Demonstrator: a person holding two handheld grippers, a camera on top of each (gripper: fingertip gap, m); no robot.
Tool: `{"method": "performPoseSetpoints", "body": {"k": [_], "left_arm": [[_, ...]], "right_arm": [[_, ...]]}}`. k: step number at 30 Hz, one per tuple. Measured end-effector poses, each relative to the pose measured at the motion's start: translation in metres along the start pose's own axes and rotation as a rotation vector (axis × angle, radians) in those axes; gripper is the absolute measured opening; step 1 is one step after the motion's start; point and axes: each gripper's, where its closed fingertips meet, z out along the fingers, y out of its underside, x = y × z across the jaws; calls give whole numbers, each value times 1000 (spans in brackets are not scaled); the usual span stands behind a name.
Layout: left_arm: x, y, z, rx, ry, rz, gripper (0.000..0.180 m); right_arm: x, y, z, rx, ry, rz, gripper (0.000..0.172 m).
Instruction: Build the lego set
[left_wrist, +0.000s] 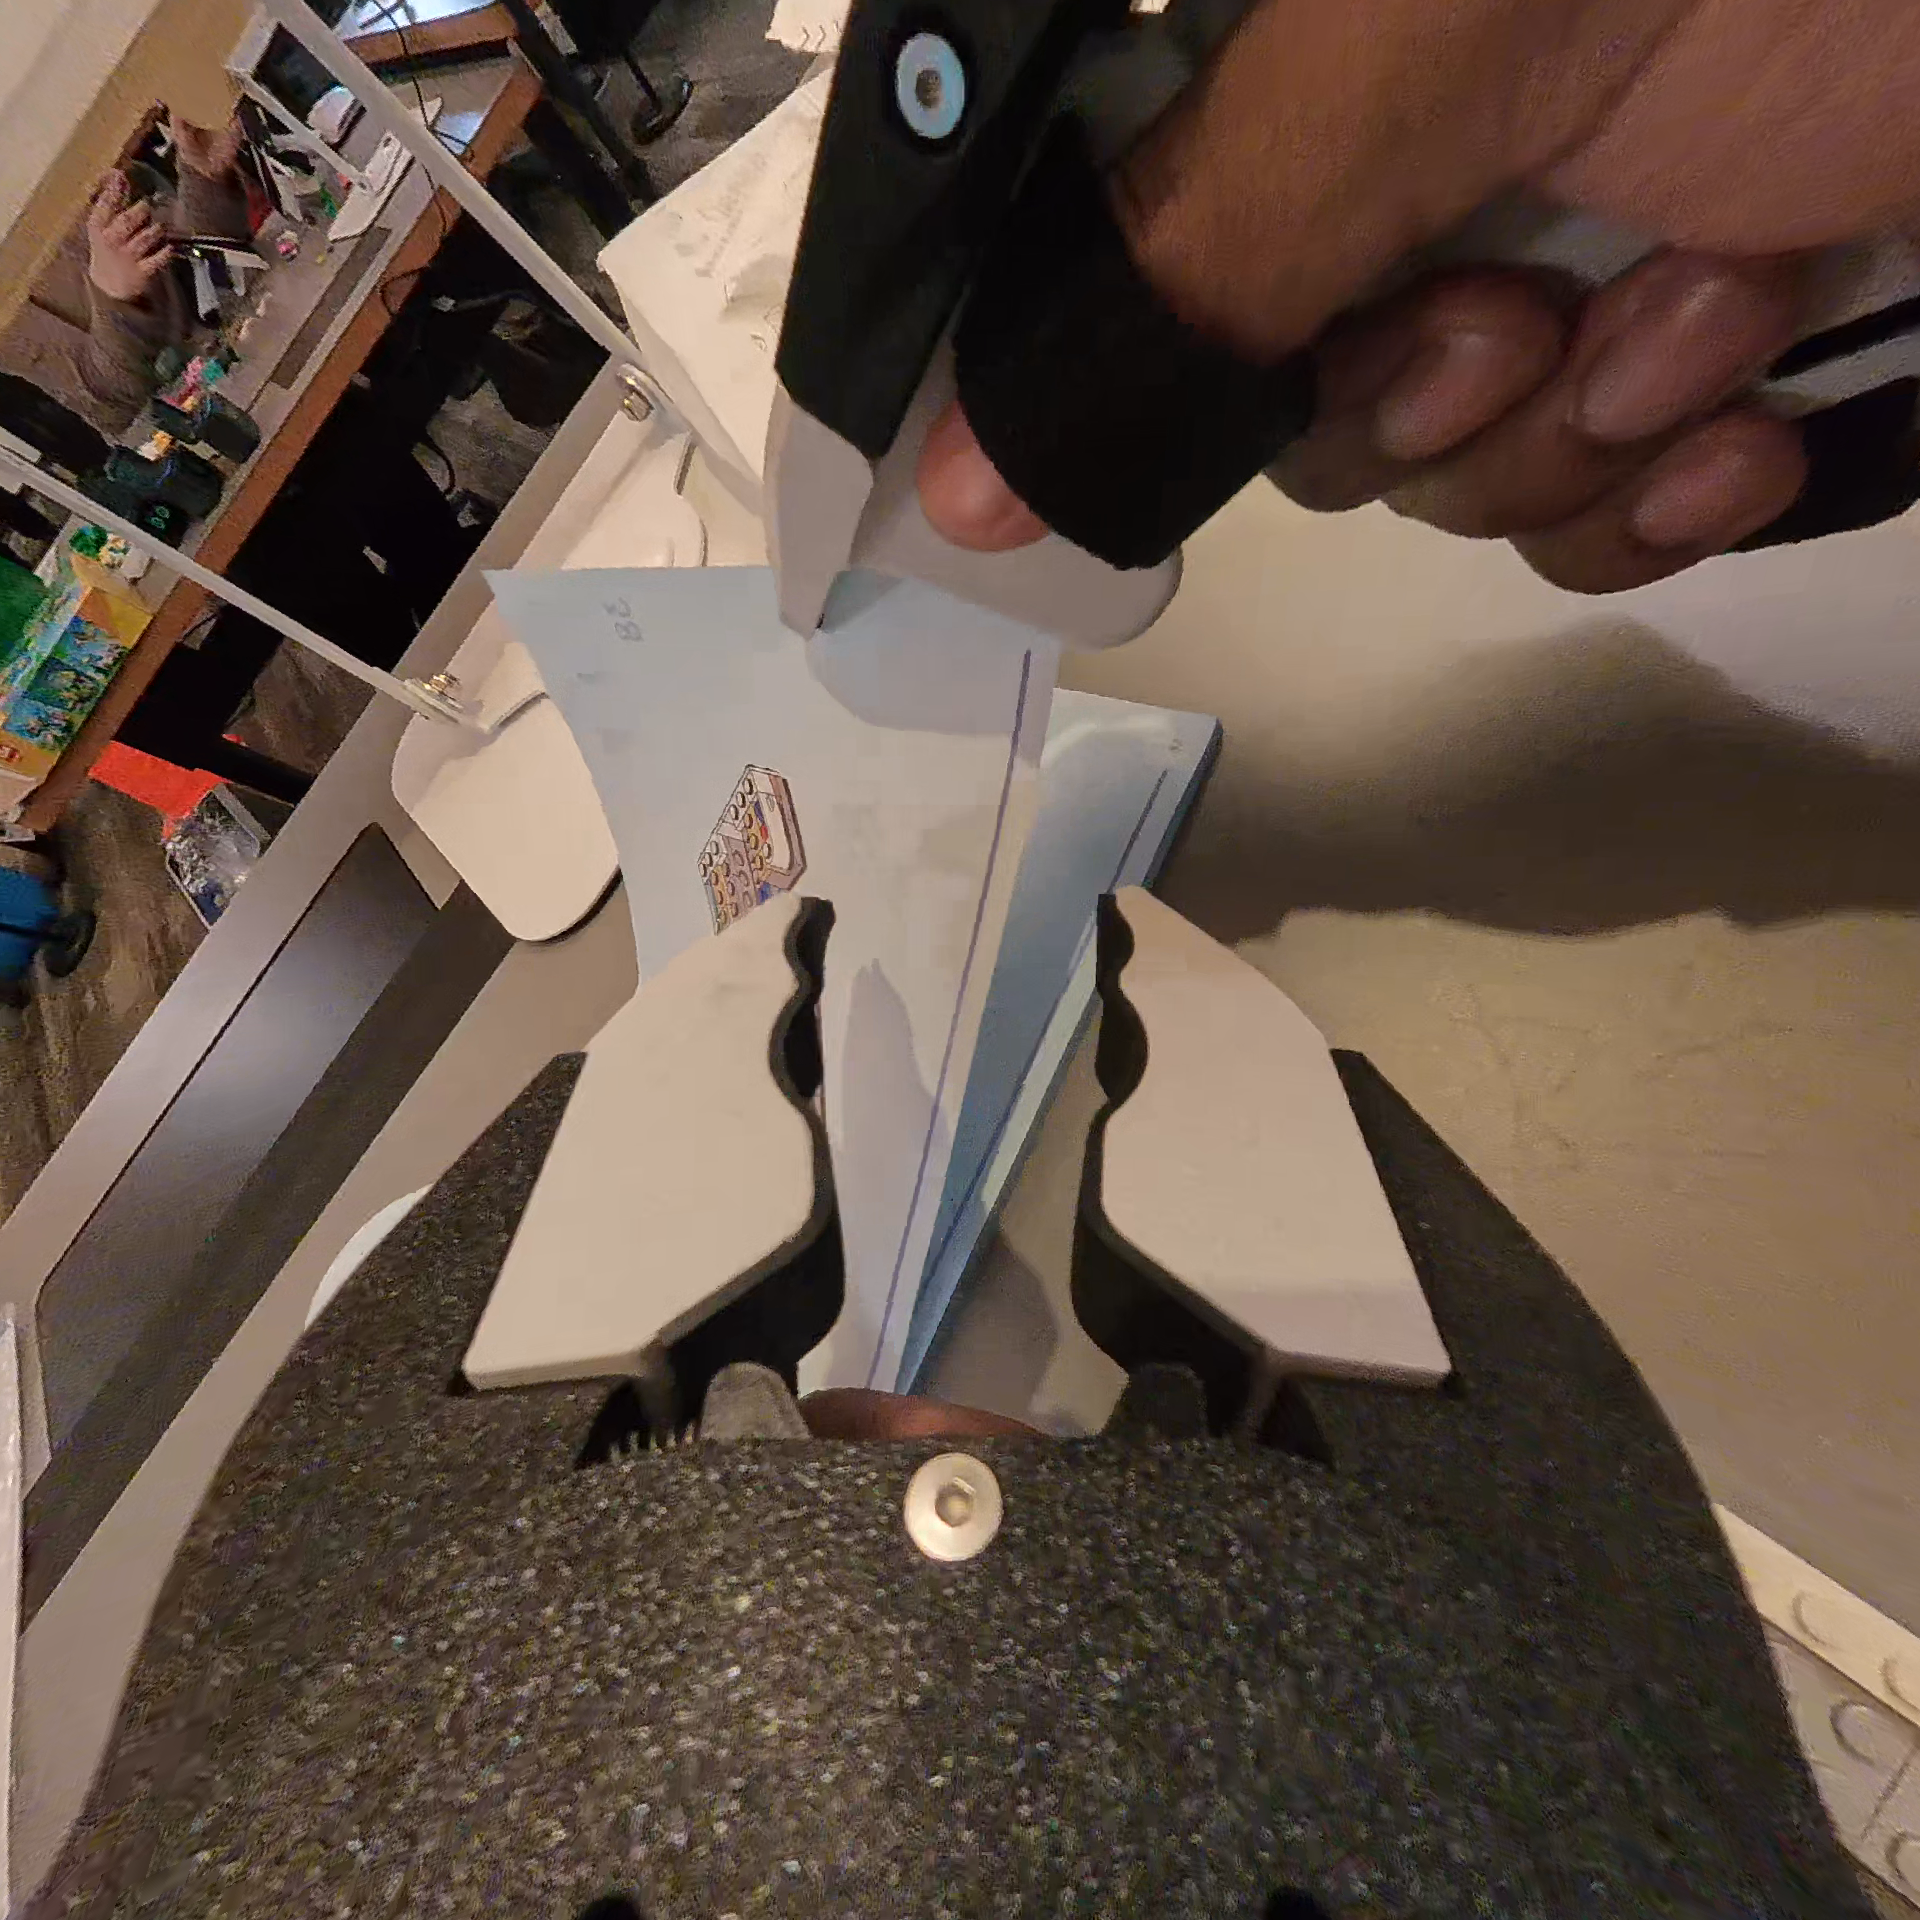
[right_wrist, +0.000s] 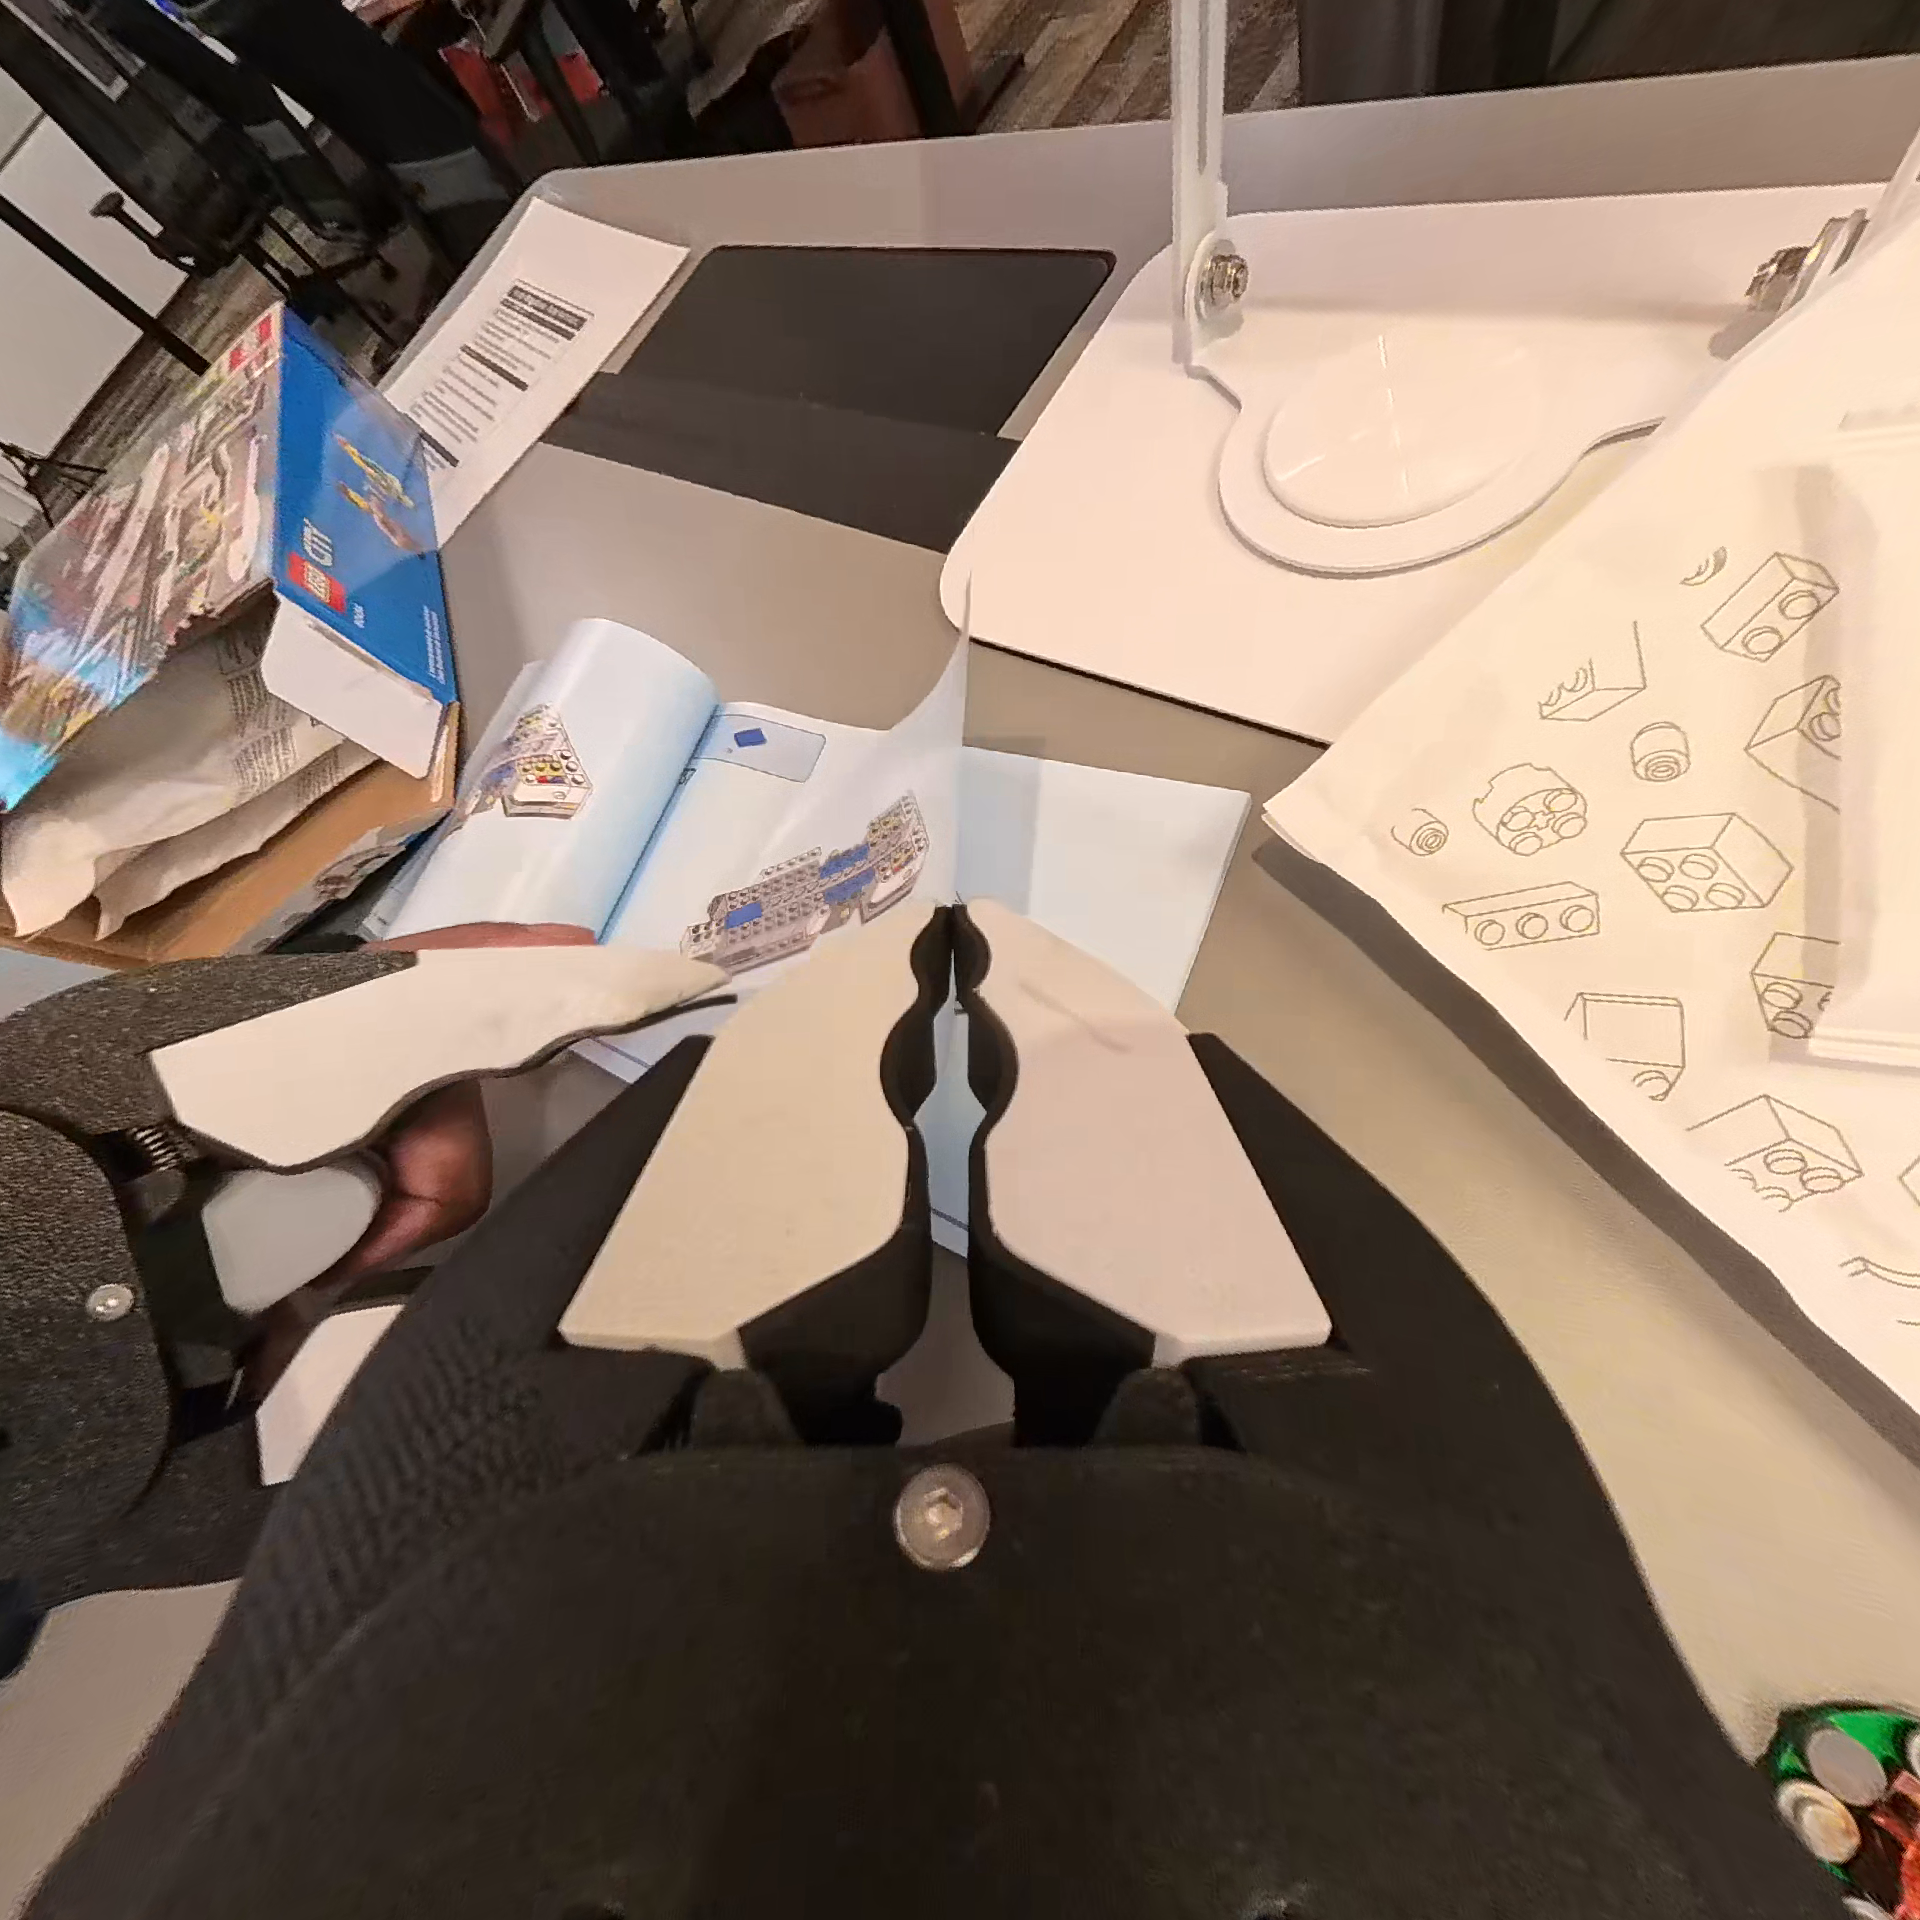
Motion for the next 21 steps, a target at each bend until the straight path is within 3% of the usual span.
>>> {"method": "performPoseSetpoints", "body": {"k": [18,21], "left_arm": [[-16,2,-4,25,-153,5,4],[-17,3,-6,37,-154,-27,0]], "right_arm": [[-4,-3,0,24,-51,52,0],[-3,-5,-2,35,-54,63,8]]}}
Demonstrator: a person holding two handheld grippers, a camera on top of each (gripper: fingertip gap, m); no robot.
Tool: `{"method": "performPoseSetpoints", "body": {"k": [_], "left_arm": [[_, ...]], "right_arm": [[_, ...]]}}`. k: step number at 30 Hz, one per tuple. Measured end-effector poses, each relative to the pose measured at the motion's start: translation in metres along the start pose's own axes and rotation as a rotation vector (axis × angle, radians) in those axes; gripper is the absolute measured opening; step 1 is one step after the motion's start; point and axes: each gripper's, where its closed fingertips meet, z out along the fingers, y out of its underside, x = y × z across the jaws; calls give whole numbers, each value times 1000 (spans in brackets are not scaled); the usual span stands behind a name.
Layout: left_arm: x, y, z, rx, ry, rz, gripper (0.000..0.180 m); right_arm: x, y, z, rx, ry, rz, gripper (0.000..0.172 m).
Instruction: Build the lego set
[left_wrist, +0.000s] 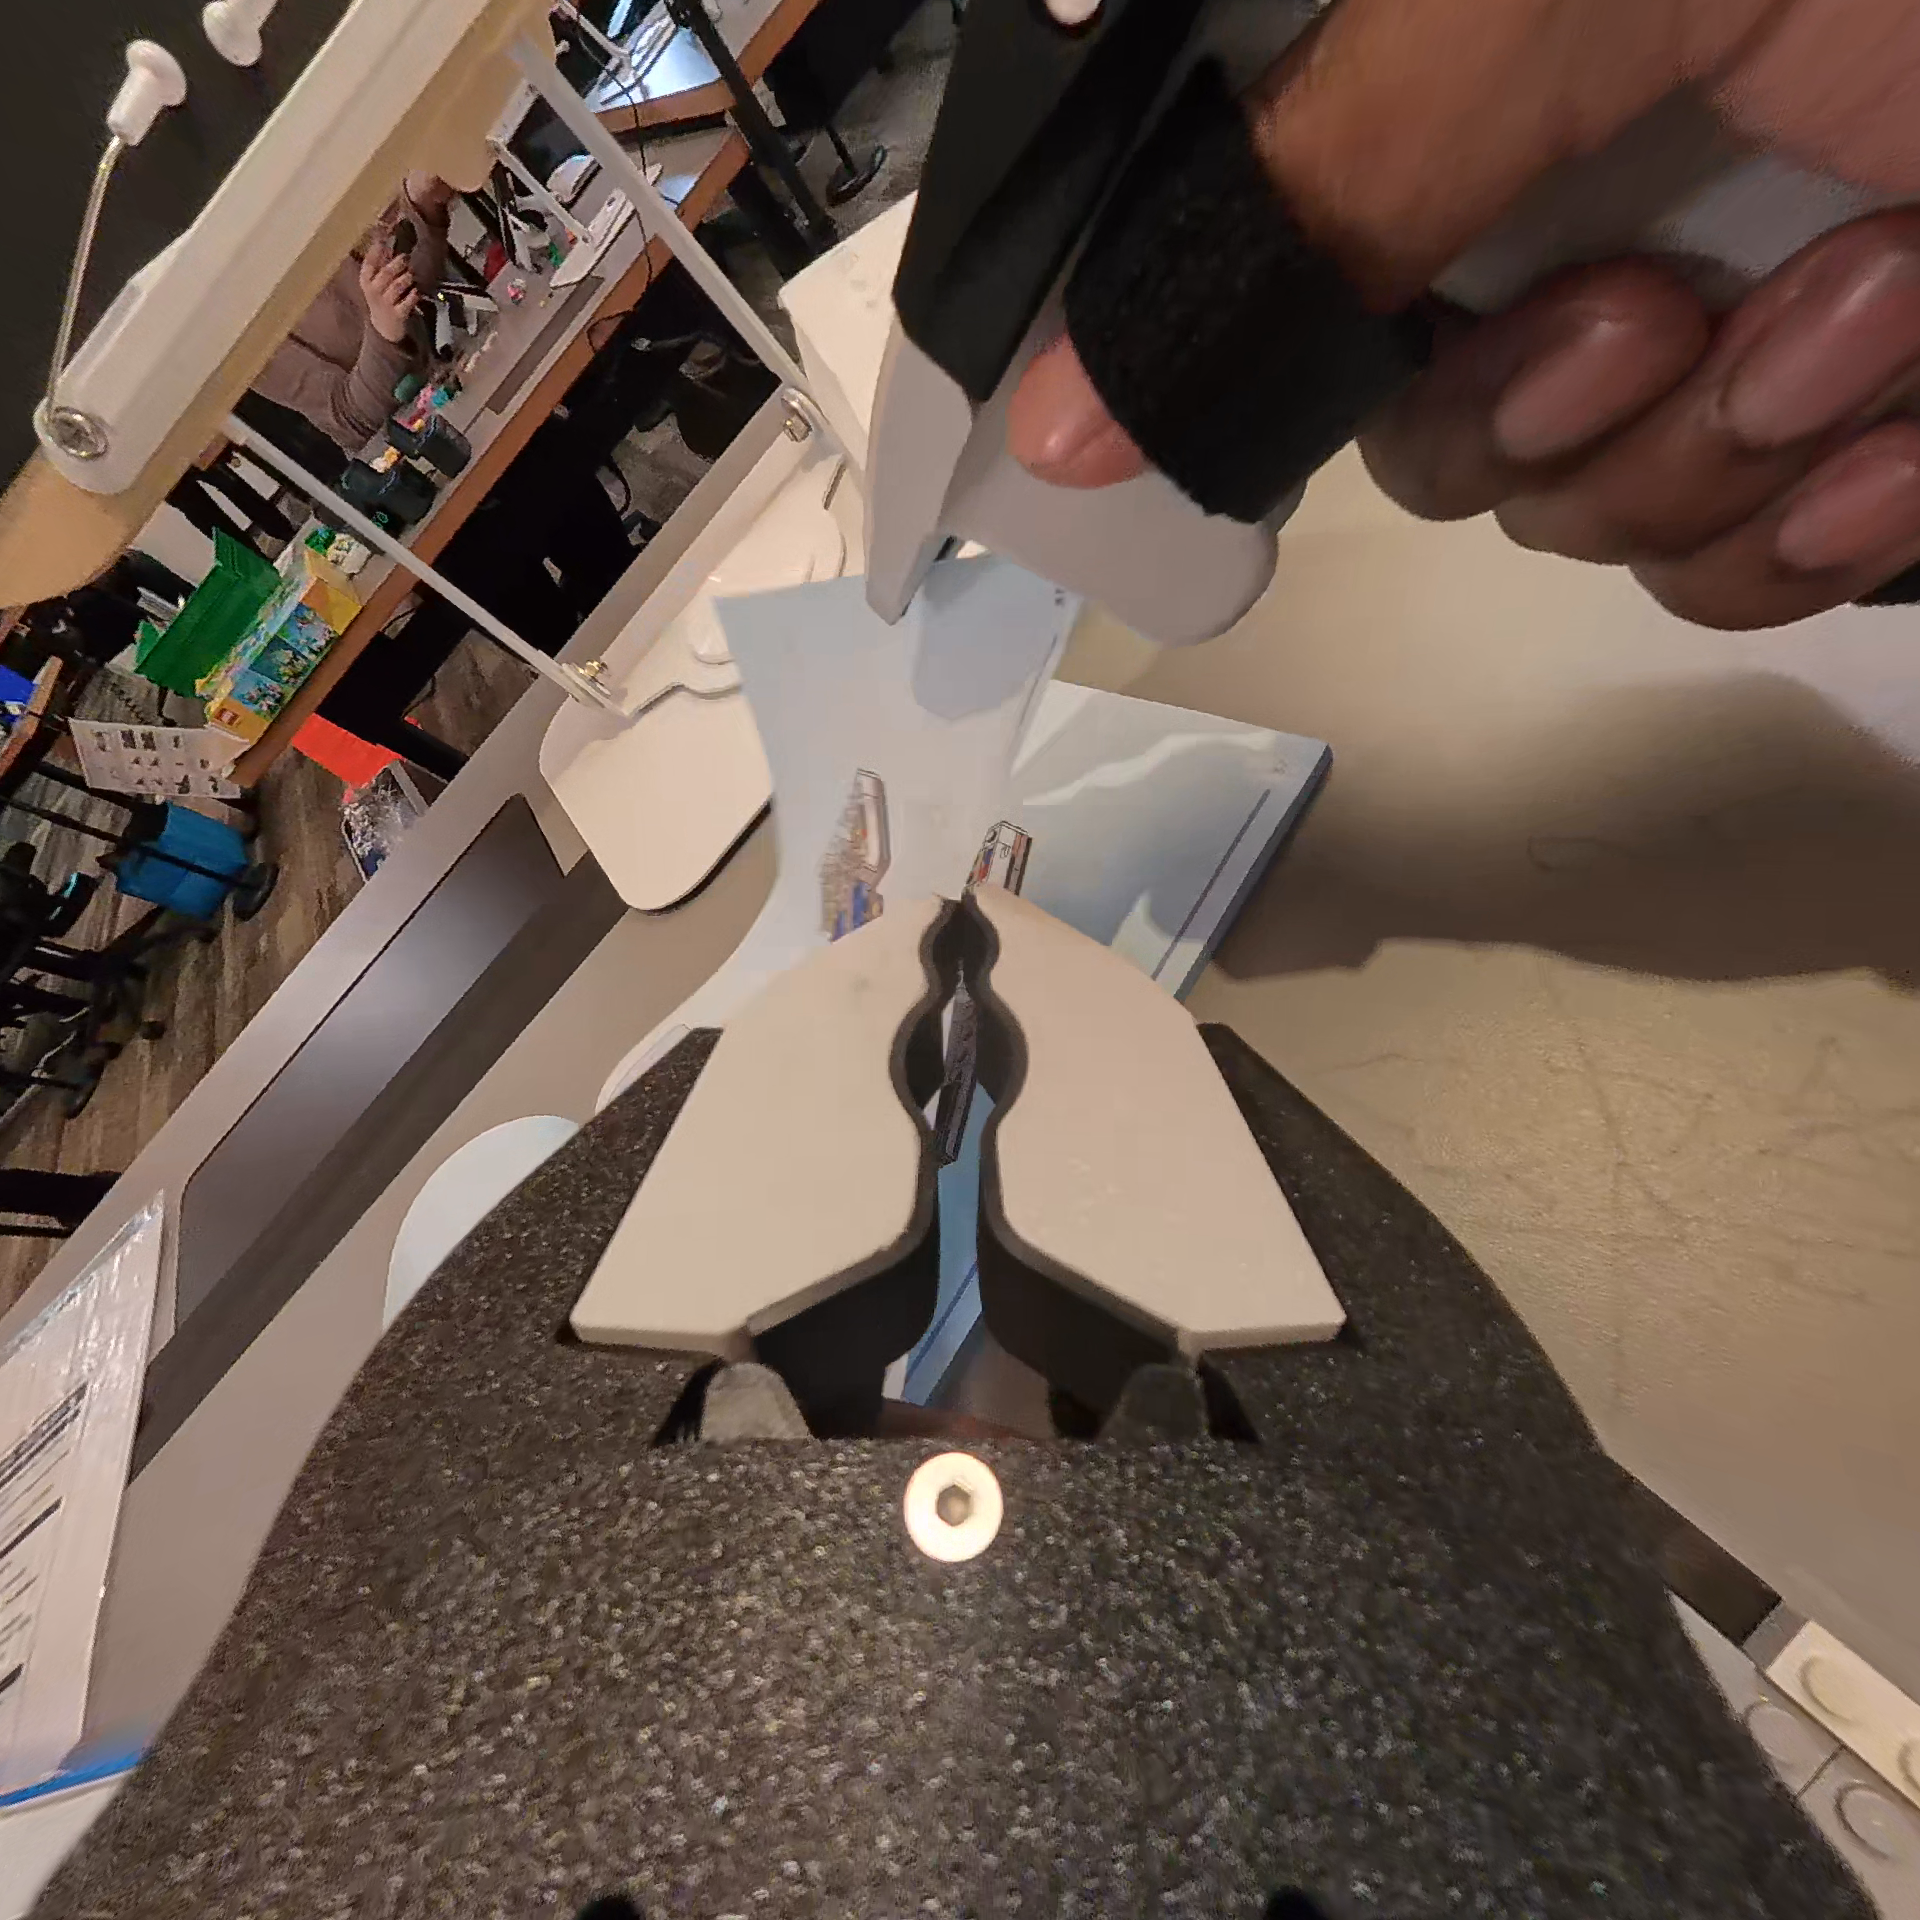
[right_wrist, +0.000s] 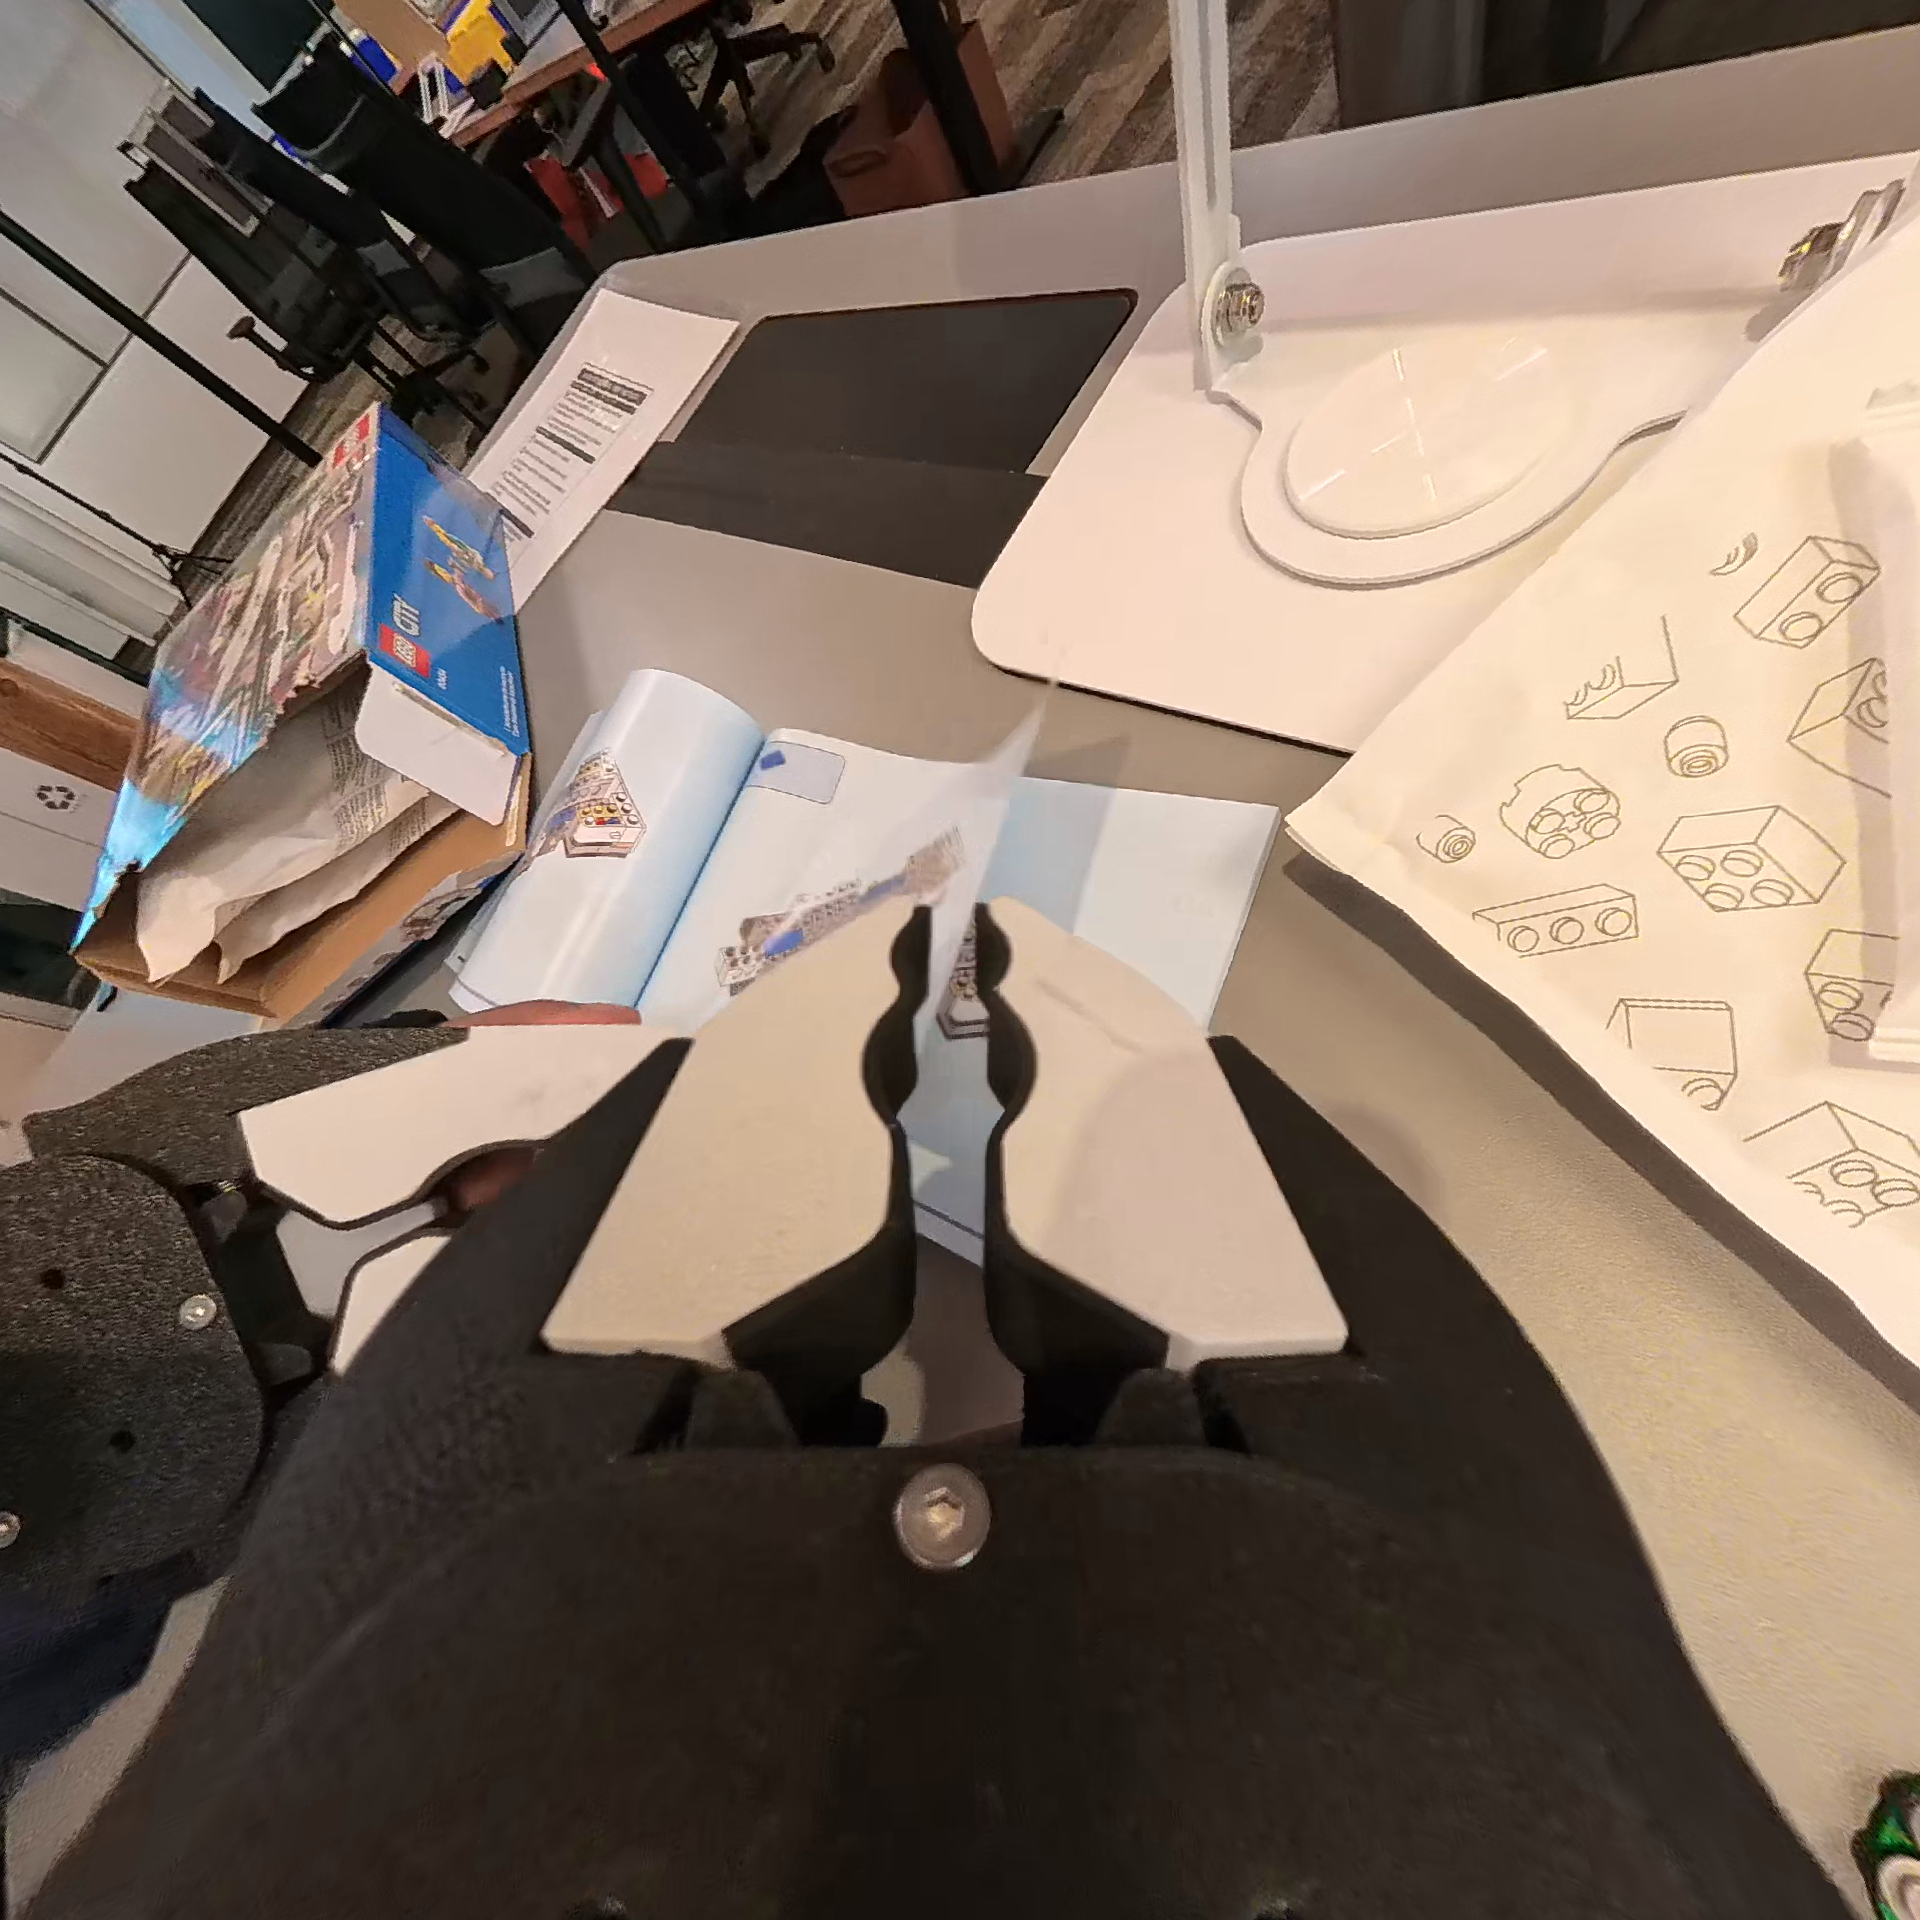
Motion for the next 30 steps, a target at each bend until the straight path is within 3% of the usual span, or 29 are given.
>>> {"method": "performPoseSetpoints", "body": {"k": [6,9,16,20,25,30], "left_arm": [[-12,1,-5,32,-23,-115,0],[-22,1,-12,69,-47,-213,0],[-54,4,-40,181,-102,-512,0],[-70,12,-58,225,-124,-632,0],[-86,29,-80,217,-142,-654,3],[-98,58,-104,106,-144,-569,26]], "right_arm": [[-5,-12,-8,72,-62,47,42],[-18,-18,-15,141,-127,45,50],[-51,9,9,66,-157,-180,55],[-56,23,32,2,-47,-358,53],[-71,28,57,-27,-50,-377,51],[-93,32,78,-74,-31,-451,50]]}}
